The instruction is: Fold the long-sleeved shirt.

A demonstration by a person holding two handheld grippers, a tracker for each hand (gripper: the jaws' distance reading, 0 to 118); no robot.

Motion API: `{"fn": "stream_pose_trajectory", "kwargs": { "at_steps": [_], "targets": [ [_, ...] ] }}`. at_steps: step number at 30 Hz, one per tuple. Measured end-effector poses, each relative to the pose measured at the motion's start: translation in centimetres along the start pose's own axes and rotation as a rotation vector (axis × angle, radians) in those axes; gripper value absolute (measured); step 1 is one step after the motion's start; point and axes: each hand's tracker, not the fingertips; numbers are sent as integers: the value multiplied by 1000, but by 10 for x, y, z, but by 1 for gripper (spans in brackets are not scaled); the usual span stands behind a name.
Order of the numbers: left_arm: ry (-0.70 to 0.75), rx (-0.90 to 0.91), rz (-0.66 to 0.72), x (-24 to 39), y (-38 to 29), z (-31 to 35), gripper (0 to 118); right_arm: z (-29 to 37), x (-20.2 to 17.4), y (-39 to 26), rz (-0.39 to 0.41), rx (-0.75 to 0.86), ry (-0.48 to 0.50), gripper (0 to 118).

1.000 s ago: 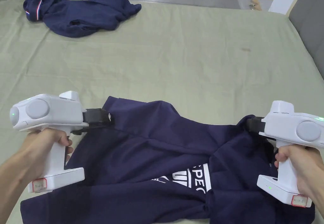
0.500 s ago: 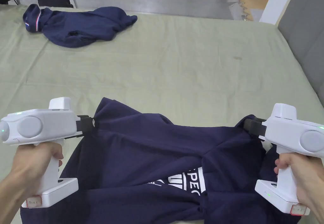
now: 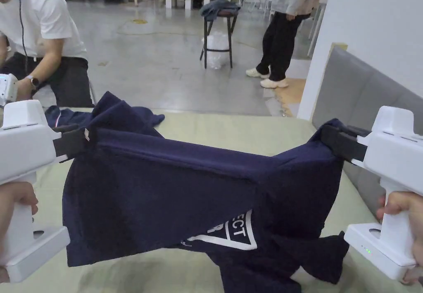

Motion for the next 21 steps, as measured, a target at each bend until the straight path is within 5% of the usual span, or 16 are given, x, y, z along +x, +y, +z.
{"fn": "stream_pose_trajectory", "kwargs": {
  "at_steps": [11,21],
  "targets": [
    [0,225,-44,66,173,55,15,54,-31,202,72,222,-33,3],
    [62,389,-82,103,291,55,14,44,-55,321,104,346,-97,3]
  ]
}}
